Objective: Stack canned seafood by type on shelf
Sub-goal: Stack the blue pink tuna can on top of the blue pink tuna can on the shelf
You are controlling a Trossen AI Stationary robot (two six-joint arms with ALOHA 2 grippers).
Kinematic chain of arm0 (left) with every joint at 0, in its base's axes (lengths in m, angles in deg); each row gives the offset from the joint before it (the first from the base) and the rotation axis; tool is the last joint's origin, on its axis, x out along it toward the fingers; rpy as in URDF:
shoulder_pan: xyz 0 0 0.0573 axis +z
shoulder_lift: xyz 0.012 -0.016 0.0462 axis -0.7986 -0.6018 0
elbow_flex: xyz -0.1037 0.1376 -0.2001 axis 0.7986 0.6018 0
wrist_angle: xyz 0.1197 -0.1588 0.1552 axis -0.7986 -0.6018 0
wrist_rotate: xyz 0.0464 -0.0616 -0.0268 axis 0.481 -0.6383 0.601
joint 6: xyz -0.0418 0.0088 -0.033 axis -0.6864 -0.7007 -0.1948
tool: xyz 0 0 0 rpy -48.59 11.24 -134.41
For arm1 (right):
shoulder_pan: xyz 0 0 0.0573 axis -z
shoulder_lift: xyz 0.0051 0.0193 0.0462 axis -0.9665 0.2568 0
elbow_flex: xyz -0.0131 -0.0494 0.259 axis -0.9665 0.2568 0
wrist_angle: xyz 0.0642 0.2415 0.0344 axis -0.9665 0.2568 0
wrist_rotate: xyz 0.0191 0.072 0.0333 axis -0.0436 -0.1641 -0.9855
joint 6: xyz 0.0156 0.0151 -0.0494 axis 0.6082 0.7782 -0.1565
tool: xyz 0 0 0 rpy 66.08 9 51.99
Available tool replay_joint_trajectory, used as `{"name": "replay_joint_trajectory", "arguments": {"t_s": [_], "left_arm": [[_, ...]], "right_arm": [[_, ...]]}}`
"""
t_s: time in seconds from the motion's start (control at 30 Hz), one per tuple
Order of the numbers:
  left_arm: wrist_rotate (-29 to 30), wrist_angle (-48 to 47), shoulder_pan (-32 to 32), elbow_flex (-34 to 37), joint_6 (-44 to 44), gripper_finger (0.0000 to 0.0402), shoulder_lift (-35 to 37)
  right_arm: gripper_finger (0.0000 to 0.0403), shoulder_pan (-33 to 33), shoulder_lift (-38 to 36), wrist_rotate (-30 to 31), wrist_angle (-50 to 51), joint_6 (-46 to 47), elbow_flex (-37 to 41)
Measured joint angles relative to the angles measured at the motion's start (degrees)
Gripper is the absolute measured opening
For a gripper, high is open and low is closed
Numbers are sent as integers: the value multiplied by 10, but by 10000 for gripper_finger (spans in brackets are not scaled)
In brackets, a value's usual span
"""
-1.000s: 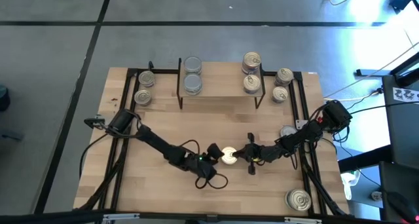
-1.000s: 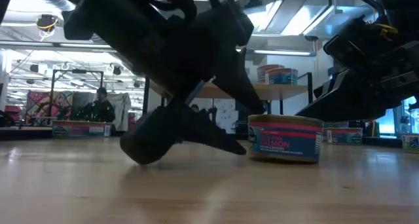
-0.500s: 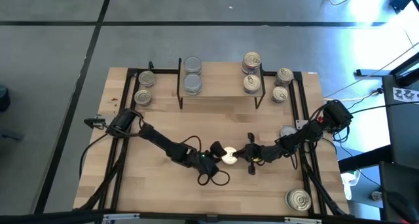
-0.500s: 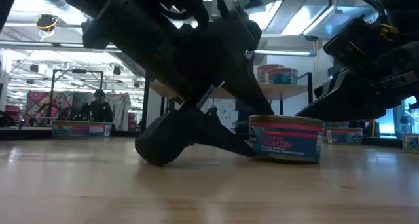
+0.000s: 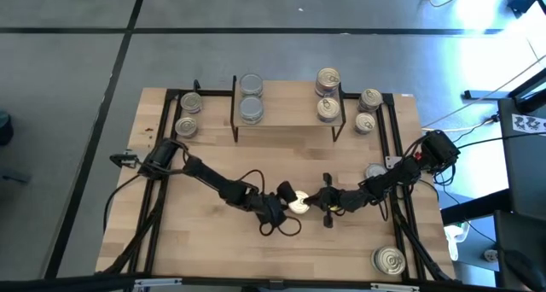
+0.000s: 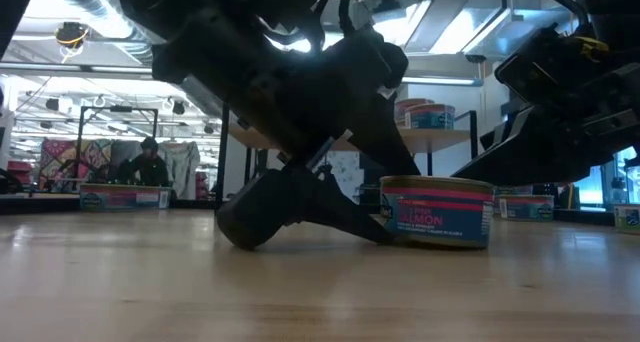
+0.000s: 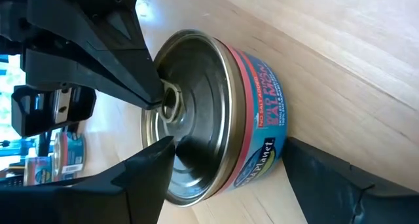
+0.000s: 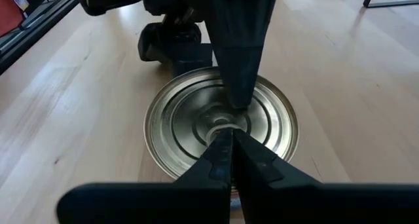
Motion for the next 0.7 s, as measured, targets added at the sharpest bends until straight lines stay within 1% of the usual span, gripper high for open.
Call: {"name": "replay_joint_trajectory", "arguments": {"t_s": [0.23, 0.37, 0.7], "left_arm": [[-6, 34, 0, 3, 18, 280, -2], [-6, 44, 0, 3, 34, 280, -2], [-1, 69, -1, 3, 36, 280, -4]], "right_arm": [[14, 0, 22, 10, -33, 1, 0], [14, 0, 22, 10, -33, 2, 0], [14, 0, 23, 6, -35, 3, 0]]}}
